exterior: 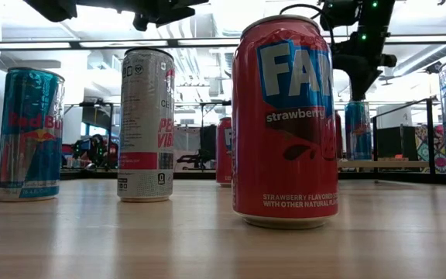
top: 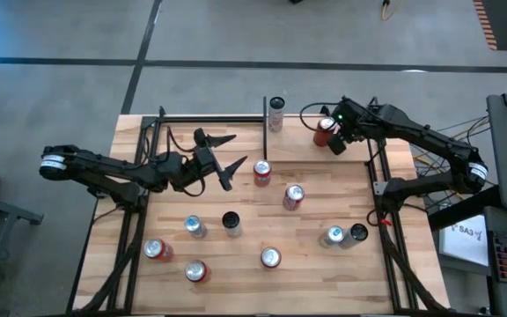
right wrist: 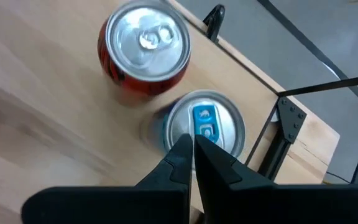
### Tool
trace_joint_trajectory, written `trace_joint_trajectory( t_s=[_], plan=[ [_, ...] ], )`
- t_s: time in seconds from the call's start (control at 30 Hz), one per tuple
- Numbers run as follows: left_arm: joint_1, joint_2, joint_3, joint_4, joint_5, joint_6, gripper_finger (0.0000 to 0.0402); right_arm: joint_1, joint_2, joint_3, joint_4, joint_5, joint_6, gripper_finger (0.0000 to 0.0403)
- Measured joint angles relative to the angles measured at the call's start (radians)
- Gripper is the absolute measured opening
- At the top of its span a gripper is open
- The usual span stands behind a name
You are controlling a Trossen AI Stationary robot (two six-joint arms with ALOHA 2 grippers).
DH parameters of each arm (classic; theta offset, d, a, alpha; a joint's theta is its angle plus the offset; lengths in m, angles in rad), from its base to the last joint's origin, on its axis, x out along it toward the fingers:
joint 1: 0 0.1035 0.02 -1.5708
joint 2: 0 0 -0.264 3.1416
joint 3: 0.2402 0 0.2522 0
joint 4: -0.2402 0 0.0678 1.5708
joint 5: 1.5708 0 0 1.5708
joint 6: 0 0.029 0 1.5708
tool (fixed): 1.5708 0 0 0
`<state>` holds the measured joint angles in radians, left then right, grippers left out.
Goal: Place canned beverage on shelf
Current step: Put the top blue soda can on the shelf
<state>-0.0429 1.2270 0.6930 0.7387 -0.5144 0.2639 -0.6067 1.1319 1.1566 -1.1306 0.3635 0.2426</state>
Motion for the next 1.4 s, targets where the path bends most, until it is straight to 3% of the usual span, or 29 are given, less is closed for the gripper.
trace_joint_trajectory(
  t_s=[0.9,1.4],
  plan=[
    [0.000,0.000,0.000,-0.005,0.000,-0.008,0.0311,0.000,0.009,-0.025,0.029,-0.005,0.023,0.0009],
    [0.000,0.000,0.000,-0.006,0.001,-0.012,0.0311,0.000,0.001,0.031,0.006,-0.006,0.001,0.0009]
  ],
)
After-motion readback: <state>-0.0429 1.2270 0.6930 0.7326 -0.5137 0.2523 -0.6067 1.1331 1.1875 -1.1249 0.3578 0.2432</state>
